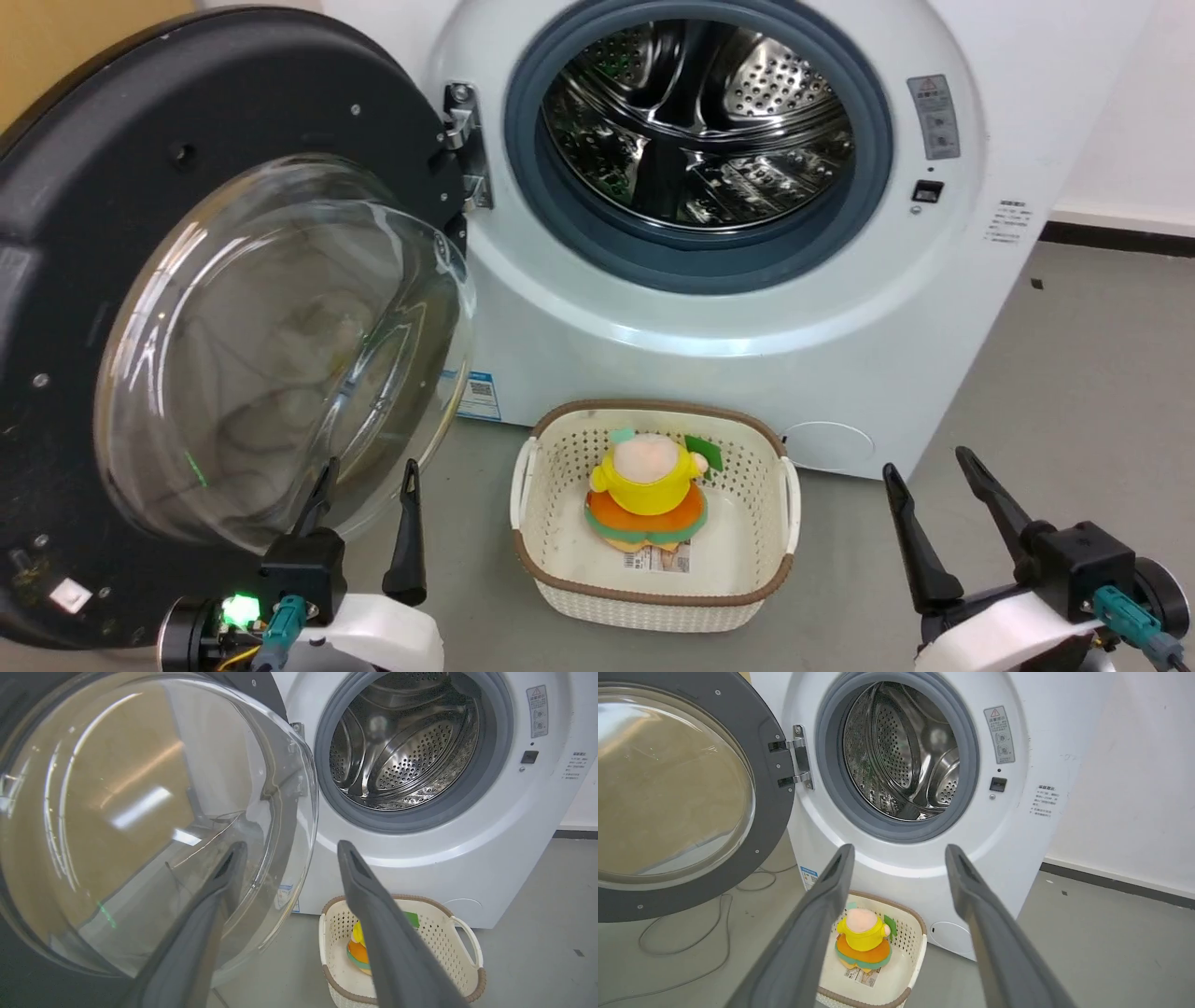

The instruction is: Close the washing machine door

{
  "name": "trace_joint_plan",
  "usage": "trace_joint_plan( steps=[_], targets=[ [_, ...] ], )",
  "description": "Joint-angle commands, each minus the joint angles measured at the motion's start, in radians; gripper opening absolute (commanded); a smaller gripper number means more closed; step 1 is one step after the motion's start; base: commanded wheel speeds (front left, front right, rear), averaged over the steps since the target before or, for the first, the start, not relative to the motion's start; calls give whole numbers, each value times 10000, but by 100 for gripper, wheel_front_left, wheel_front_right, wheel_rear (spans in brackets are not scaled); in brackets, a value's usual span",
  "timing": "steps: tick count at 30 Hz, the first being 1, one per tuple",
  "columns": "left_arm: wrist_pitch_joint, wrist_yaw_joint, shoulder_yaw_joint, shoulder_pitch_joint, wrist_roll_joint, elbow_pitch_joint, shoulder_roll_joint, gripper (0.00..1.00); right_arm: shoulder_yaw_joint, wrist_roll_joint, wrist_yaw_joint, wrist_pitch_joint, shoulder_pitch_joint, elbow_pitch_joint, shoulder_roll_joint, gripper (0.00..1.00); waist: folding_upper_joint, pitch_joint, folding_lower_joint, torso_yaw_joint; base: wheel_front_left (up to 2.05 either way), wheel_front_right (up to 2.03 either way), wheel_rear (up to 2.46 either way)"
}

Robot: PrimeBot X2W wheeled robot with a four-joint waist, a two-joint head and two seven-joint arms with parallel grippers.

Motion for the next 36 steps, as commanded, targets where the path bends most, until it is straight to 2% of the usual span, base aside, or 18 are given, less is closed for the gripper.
trace_joint_plan(
  steps=[1,36],
  targets=[
    [-100,75,-38,5,-43,-4,72,100,41,75,3,-119,149,-38,-93,100,0,-4,0,112,0,0,0],
    [-832,680,-477,125,-115,-144,216,100,666,772,5,-849,183,-101,-542,100,0,-66,0,2120,0,0,0]
  ],
)
